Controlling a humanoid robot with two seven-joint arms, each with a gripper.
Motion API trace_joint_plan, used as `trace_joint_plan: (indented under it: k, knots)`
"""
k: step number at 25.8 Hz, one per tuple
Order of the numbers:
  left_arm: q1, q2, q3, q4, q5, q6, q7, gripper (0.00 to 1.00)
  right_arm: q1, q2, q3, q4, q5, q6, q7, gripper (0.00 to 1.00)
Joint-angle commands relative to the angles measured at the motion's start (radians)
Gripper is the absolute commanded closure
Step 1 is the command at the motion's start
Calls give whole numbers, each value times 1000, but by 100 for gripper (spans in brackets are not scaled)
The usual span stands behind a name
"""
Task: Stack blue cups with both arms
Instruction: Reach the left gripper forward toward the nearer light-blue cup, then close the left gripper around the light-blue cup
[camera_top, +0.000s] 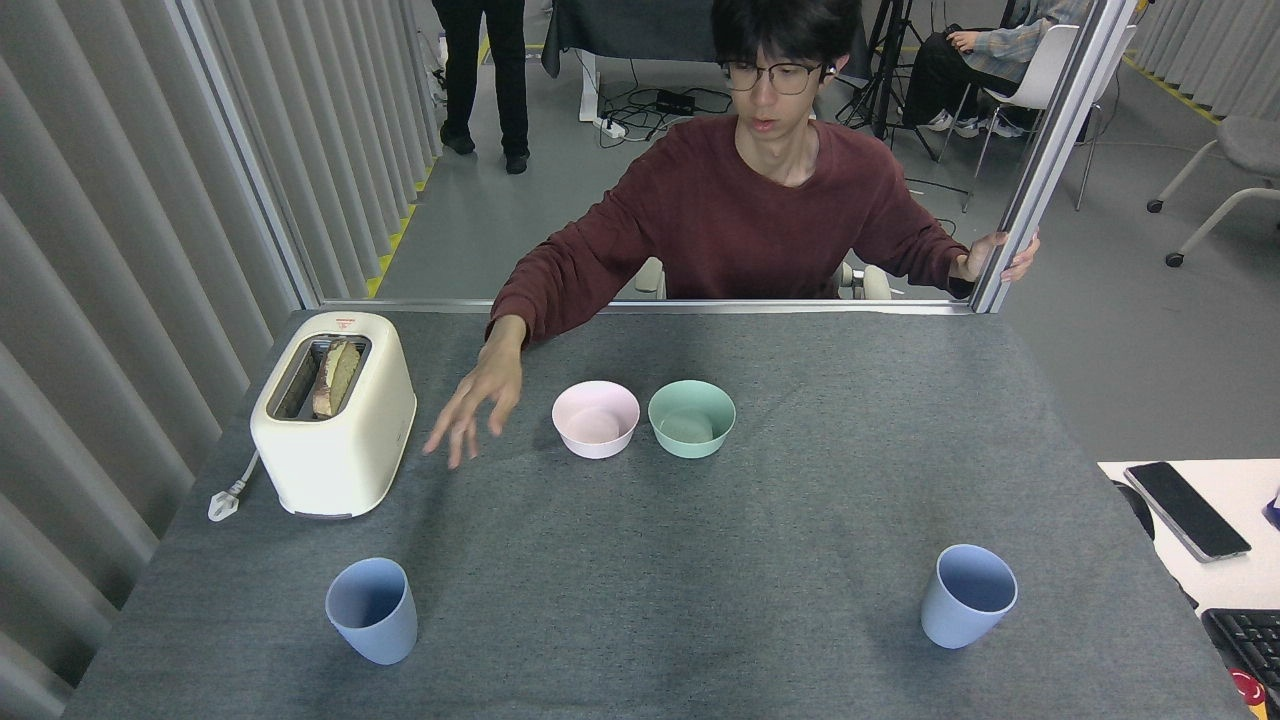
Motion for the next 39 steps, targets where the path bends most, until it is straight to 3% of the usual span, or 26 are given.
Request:
trace_joint_plan:
  k: [1, 7, 13, 17, 27, 39]
  knots:
    - [-6, 1, 1, 16, -5, 0, 18, 1, 0, 0, 0, 1, 0, 1, 1, 0]
    - [-104, -5, -4, 104, -14, 26, 11, 1, 0, 0, 0, 1, 0, 1, 1, 0]
    - [-281, 3, -50, 254, -63, 26, 10, 0, 0, 0, -2, 2, 0, 1, 1, 0]
    - [-333, -4, -55, 320, -135, 28, 10, 1, 0, 0, -5, 5, 0, 1, 1, 0]
    - [-482, 1, -55, 539, -138, 31, 14, 1, 0, 0, -3, 11, 0, 1, 1, 0]
    - [-615, -2, -82, 662, -138, 51, 13, 1, -4, 1, -2, 22, 0, 1, 1, 0]
